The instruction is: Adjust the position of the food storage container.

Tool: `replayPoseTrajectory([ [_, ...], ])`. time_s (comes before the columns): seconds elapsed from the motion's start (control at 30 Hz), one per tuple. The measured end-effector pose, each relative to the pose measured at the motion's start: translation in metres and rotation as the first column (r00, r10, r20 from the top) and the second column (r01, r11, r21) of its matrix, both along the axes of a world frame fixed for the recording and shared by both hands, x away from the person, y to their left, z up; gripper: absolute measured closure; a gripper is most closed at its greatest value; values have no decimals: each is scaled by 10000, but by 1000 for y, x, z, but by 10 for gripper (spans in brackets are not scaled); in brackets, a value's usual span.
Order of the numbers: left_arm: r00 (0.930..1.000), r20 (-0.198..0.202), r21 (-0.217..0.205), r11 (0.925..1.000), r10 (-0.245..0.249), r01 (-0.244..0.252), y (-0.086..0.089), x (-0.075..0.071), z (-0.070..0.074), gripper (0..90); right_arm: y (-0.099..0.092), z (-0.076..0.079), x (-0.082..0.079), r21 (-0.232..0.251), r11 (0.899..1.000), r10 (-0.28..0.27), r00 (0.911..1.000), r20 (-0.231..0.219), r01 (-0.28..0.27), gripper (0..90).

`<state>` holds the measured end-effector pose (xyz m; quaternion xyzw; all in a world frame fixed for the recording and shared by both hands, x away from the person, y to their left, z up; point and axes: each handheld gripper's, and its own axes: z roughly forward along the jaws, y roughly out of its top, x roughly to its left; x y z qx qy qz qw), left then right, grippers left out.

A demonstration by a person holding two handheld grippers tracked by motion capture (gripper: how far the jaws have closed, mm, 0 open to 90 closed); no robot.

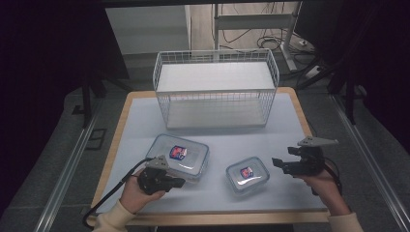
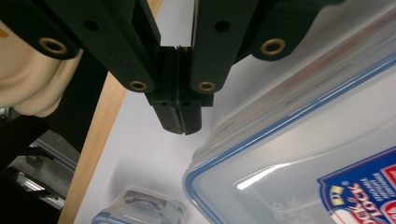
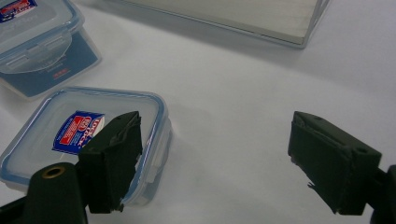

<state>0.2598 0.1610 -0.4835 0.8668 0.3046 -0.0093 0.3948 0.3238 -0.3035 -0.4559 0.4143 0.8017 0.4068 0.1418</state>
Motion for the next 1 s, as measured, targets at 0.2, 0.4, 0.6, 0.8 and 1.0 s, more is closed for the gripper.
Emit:
replayPoseTrajectory([
  [0.2, 9998, -204, 127, 9999, -78, 80, -8, 2, -8, 898, 0, -2, 1, -31, 10000, -14, 10000, -45, 14, 174],
  [0.4, 9996, -297, 161, 9999, 12, -7, -13, 7, -14, 900, 0, -2, 1, -58, 10000, -5, 9999, -115, 5, 175],
  [0.6, 9999, -7, 582, 9982, -120, 120, -24, 11, -12, 900, 0, -3, 2, -83, 10000, -6, 9999, -168, 5, 175],
  [0.8, 9998, -154, 787, 9968, -102, 114, -30, 17, -18, 900, 0, -4, 2, -104, 9999, -26, 9998, -175, 24, 175],
  [1.0, 9999, -125, 818, 9966, -4, 14, -40, 24, -19, 900, 1, -6, 3, -143, 9999, -97, 9997, -215, 94, 175],
])
